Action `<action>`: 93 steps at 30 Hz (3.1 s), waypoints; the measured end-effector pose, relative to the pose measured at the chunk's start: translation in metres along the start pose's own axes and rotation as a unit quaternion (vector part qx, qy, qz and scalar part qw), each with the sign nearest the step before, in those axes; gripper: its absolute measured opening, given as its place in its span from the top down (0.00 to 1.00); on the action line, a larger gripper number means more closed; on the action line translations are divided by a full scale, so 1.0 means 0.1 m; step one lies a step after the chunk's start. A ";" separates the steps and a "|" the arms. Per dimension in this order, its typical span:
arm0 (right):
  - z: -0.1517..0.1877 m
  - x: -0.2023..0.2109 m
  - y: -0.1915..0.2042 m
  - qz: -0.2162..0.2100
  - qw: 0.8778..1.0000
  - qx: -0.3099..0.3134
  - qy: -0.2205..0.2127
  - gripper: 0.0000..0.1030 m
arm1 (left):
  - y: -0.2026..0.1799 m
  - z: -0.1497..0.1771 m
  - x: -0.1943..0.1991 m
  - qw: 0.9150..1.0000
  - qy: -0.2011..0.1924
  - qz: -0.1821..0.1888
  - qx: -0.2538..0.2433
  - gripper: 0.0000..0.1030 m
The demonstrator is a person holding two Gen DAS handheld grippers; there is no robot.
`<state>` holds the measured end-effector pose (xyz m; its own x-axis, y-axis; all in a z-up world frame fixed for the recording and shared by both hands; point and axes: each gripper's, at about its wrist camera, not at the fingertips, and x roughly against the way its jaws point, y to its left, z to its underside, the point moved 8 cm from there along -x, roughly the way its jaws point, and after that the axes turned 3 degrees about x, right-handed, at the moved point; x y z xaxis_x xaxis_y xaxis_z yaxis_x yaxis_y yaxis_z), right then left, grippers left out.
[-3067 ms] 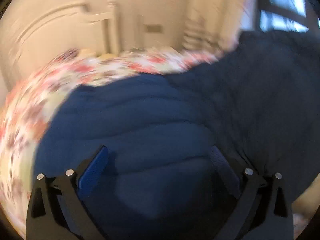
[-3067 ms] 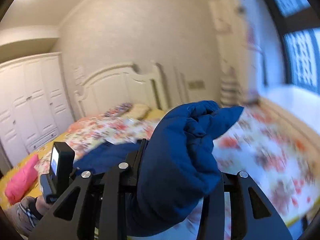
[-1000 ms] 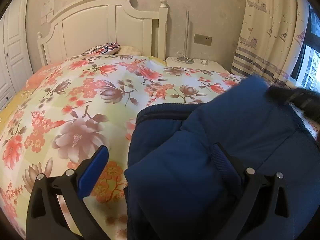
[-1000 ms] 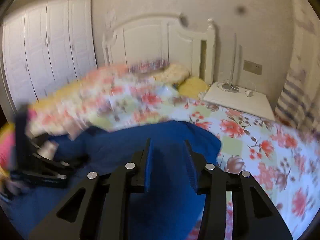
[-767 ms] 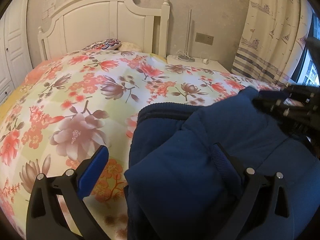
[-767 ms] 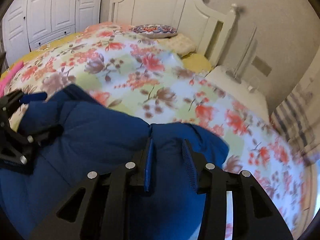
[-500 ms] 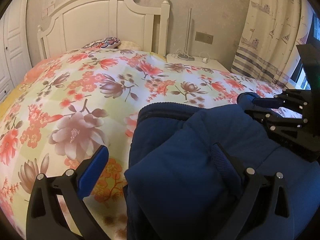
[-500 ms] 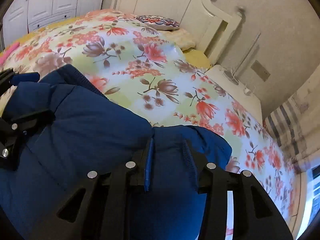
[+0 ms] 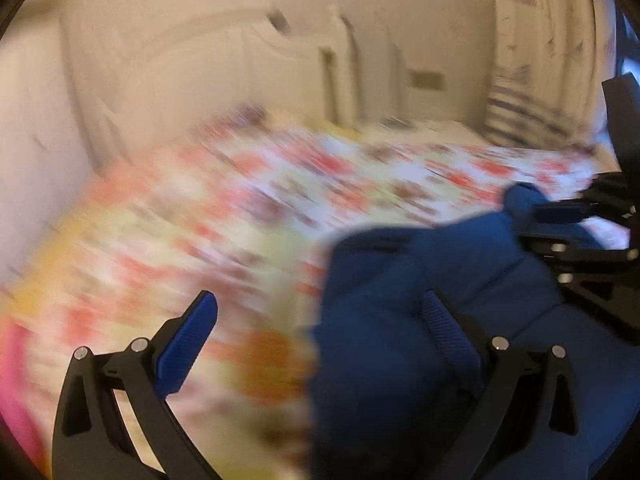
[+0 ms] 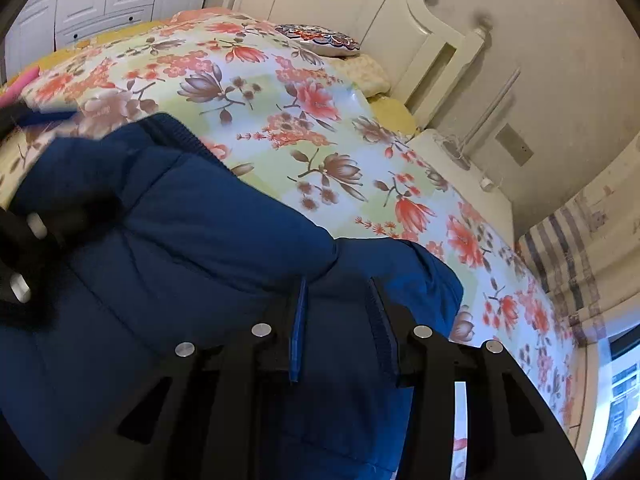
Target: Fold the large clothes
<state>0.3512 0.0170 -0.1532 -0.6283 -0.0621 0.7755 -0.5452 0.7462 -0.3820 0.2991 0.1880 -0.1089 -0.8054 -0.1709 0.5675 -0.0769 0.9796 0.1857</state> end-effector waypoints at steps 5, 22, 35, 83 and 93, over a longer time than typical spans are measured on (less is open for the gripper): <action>0.02 0.00 -0.03 -0.006 1.000 -0.015 -0.008 0.57 | 0.30 -0.05 0.95 0.996 -0.070 -0.010 0.047 0.02; -0.03 0.18 -0.04 0.008 1.000 -0.016 0.000 0.57 | -0.56 1.30 1.18 0.973 0.038 0.224 0.046 0.02; -0.35 0.44 1.35 -0.025 0.980 0.197 -0.014 0.61 | -0.47 1.37 1.26 0.971 0.034 0.228 0.069 0.02; 0.22 1.12 0.66 -0.134 0.987 0.011 -0.090 0.60 | -0.44 1.38 1.23 0.972 0.047 0.219 0.073 0.02; 0.80 1.46 0.35 -0.252 0.954 -0.130 -0.097 0.60 | -0.41 1.36 1.35 0.973 0.060 0.209 0.074 0.02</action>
<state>0.1958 -0.0192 -0.0939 -0.4281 -0.5590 0.7101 -0.6644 0.7273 0.1720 0.1143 0.1391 -0.1489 -0.7107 0.2429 0.6603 0.1512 0.9693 -0.1938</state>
